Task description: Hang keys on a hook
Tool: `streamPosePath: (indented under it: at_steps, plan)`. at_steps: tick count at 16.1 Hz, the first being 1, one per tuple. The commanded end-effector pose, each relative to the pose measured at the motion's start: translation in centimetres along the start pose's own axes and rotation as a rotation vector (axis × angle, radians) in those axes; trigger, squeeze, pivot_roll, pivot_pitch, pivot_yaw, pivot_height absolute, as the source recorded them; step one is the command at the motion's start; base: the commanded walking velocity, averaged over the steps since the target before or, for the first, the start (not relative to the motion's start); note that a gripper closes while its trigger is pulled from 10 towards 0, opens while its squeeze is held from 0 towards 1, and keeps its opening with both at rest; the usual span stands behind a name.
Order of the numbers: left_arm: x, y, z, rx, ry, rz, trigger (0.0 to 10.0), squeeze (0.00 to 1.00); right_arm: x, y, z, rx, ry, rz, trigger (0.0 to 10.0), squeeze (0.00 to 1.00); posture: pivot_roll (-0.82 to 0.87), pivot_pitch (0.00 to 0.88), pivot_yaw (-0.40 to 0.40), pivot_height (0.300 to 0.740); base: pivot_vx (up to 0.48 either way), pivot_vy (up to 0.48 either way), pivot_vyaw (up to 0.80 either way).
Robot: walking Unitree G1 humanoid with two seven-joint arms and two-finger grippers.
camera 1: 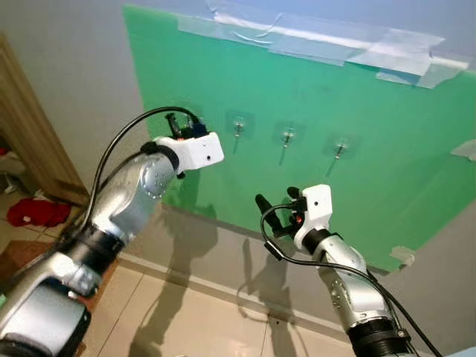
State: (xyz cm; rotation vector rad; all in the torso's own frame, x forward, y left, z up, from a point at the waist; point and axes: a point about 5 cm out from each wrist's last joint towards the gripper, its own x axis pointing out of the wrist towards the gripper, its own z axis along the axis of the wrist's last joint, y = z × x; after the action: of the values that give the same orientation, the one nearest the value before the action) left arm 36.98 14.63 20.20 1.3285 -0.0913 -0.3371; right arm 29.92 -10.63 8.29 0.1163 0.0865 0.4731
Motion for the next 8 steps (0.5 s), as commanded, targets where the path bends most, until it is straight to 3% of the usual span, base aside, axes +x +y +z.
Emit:
streamPosePath:
  at_steps: [1,8]
  plan:
    - [0.2,0.4,0.4,0.051,-0.022,-0.004,0.0,0.00,-0.2,-0.1,0.0,-0.005,-0.002,-0.011,10.0,0.00,0.01,0.000,-0.037,0.740,0.000,0.000,0.00]
    - [1.7,1.1,1.1,0.229,-0.133,-0.057,0.0,0.00,-2.0,0.3,-1.0,0.018,0.002,-0.064,10.0,0.00,-0.05,0.000,0.028,0.740,0.000,0.000,0.00]
